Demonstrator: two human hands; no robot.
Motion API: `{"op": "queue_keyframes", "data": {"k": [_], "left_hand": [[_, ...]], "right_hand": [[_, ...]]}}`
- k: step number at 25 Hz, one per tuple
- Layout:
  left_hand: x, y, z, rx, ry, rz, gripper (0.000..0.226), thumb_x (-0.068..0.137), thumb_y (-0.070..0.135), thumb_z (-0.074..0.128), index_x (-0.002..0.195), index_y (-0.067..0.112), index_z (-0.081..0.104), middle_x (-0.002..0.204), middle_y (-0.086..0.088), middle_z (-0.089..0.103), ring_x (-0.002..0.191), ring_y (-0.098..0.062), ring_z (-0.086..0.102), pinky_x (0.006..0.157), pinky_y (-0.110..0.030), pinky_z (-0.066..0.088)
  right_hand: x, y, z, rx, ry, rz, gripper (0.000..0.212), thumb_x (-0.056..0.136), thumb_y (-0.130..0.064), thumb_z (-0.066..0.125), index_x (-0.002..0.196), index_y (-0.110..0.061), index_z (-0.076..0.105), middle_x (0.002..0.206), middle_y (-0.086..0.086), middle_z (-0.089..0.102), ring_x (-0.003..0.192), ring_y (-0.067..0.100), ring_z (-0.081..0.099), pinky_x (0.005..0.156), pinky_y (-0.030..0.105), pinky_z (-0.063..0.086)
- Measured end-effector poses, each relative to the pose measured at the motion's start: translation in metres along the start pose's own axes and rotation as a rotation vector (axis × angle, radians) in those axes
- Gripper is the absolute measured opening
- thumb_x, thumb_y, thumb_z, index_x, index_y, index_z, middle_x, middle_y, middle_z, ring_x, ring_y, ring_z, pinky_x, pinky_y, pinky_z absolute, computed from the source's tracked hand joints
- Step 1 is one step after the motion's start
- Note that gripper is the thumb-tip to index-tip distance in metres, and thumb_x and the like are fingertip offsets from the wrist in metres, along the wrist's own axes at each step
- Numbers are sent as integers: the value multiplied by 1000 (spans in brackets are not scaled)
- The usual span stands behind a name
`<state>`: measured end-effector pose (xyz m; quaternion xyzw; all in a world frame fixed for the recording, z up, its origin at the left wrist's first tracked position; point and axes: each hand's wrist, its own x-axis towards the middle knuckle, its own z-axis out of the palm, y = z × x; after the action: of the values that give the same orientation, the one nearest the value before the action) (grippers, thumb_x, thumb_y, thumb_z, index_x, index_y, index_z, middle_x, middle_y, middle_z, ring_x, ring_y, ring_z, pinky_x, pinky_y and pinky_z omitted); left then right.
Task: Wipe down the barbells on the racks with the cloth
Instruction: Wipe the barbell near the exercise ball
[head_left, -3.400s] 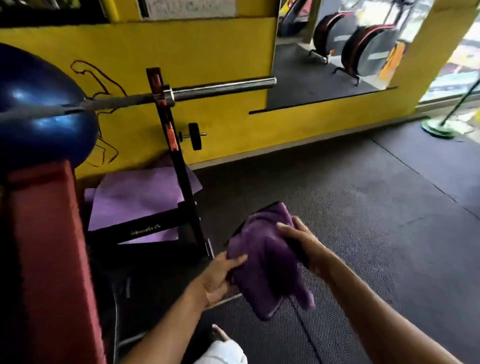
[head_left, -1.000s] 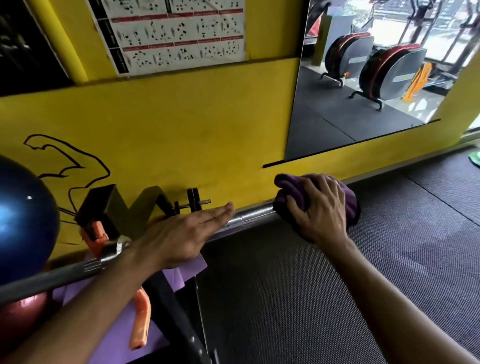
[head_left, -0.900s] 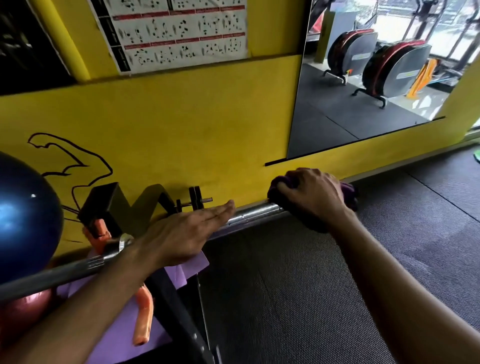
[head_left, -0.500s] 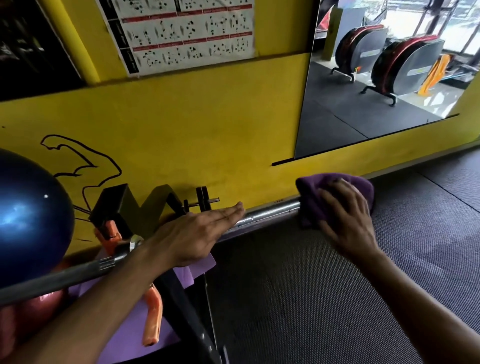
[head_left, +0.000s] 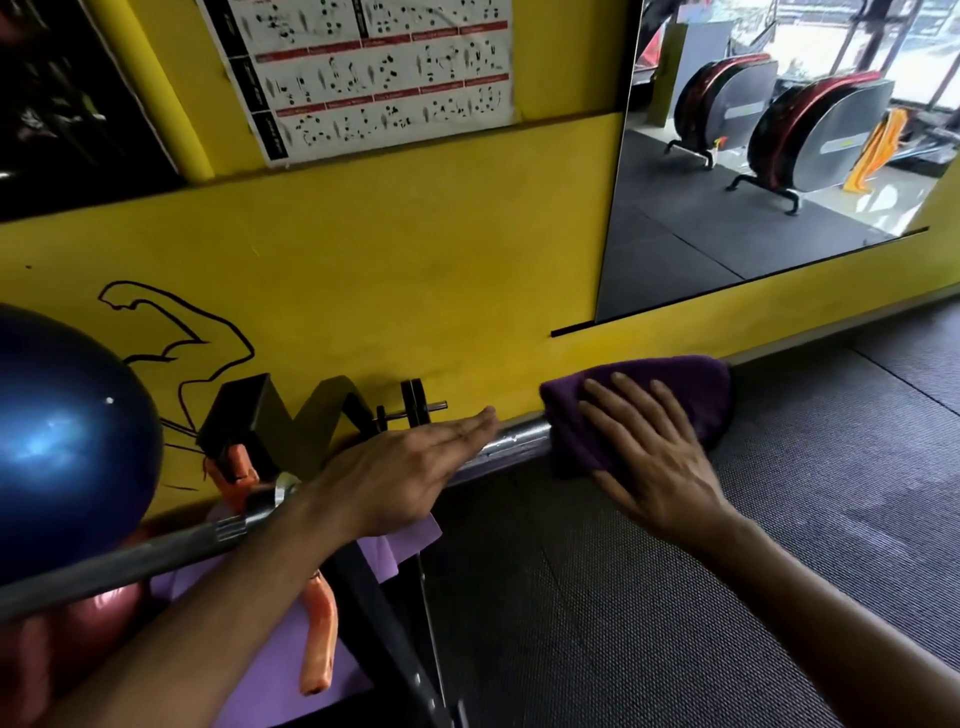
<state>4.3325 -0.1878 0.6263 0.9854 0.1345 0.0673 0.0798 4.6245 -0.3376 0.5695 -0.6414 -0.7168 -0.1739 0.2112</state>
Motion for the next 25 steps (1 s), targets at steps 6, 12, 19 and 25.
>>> {"op": "queue_keyframes", "data": {"k": [6, 12, 19, 25], "left_hand": [[3, -4, 4, -2, 16, 14, 66, 100, 21, 29, 162, 36, 9, 166, 18, 16, 148, -6, 32, 103, -37, 53], [-1, -2, -2, -66, 29, -51, 67, 106, 29, 37, 162, 34, 2, 168, 15, 13, 149, -11, 32, 107, -41, 50], [-95, -17, -33, 62, 215, -164, 56, 106, 47, 29, 158, 26, 27, 161, 12, 26, 145, 6, 15, 115, -29, 28], [-147, -51, -27, 361, 63, -89, 62, 108, 47, 23, 162, 17, 19, 169, 3, 18, 156, -13, 11, 125, -52, -6]], "right_hand": [[49, 46, -32, 267, -37, 409, 38, 89, -57, 43, 106, -28, 62, 101, -3, 66, 98, 22, 60, 83, 44, 51], [99, -4, -37, 64, -173, 130, 42, 89, -58, 36, 83, -22, 55, 72, -5, 55, 69, 22, 57, 65, 32, 36], [77, -54, -68, 126, 223, 444, 28, 98, -42, 45, 98, -14, 49, 93, 2, 52, 89, 26, 48, 73, 37, 35], [63, -118, -2, 21, -32, 470, 55, 101, -54, 35, 144, -20, 45, 145, 6, 45, 139, 30, 37, 120, 56, 17]]}}
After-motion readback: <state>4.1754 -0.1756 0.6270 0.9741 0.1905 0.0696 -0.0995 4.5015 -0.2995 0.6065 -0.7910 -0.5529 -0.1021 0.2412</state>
